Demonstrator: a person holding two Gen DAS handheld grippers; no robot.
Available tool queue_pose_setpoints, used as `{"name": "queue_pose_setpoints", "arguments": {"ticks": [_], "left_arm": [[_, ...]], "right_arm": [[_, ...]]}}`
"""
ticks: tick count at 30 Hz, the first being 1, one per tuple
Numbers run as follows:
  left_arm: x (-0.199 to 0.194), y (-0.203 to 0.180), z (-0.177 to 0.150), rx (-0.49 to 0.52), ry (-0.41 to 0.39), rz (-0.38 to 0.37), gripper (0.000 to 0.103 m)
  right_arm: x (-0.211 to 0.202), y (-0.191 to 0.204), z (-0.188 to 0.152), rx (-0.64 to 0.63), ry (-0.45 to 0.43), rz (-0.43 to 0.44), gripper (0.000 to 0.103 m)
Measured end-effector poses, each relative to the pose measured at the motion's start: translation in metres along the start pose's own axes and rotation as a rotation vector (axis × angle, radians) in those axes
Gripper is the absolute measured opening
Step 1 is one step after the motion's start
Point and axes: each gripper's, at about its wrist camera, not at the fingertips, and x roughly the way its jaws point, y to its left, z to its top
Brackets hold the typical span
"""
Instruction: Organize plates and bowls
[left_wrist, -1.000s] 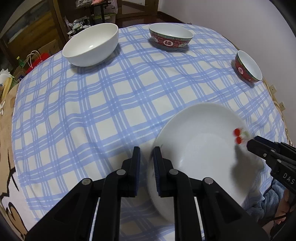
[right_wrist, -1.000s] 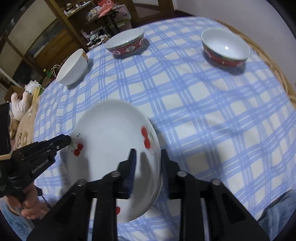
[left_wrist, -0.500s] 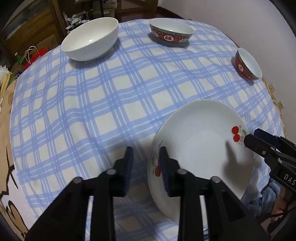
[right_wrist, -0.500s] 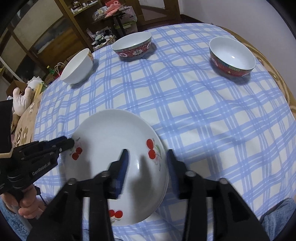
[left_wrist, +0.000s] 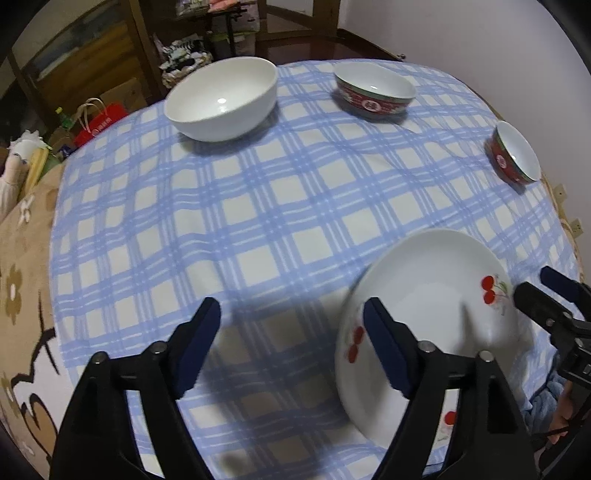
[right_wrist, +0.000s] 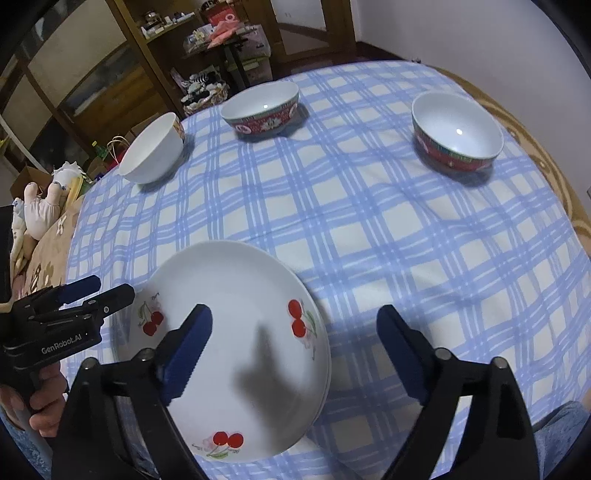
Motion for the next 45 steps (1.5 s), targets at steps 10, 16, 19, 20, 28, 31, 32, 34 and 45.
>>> {"name": "queue_pose_setpoints", "arguments": {"ticks": [10,16,19,20,28,31,32,34,45], "left_arm": [[-0.006,0.01,0.007,-0.002,0.004,0.017,0.084],[-0.015,0.014,0.011,0.004,-0.022,0.023,0.084],[-0.024,0.019,0.013,-0.001,-0.041,0.013,0.084],[-0.027,0.019,0.015,0.004,-0.047,0.017,0.084],[-0.045,0.026,0.035,0.04,-0.091,0.058,0.084],[-0.048,0.031,0.047,0.035,-0.093,0.043,0.084],[-0.049,0.034,0.054,0.037,-0.091,0.021,0.084],[-0.052,0.038,0.063,0.037,-0.104,0.039,0.084],[-0.051,0.075,0.115,-0.017,-0.158,0.075,0.084]], "right_arm": [[-0.004,0.001,0.006,-0.01,-0.026,-0.006,0.102],[-0.014,0.003,0.015,-0.018,-0.083,-0.031,0.102],[-0.021,0.003,0.019,-0.002,-0.113,-0.021,0.101],[-0.024,0.003,0.021,0.001,-0.125,-0.018,0.102],[-0.051,0.02,0.049,-0.026,-0.209,-0.009,0.102],[-0.056,0.029,0.058,-0.052,-0.224,-0.028,0.102],[-0.057,0.032,0.061,-0.053,-0.229,-0.027,0.102],[-0.058,0.037,0.067,-0.051,-0.236,-0.009,0.102],[-0.038,0.075,0.111,-0.095,-0.256,0.024,0.102]]}}
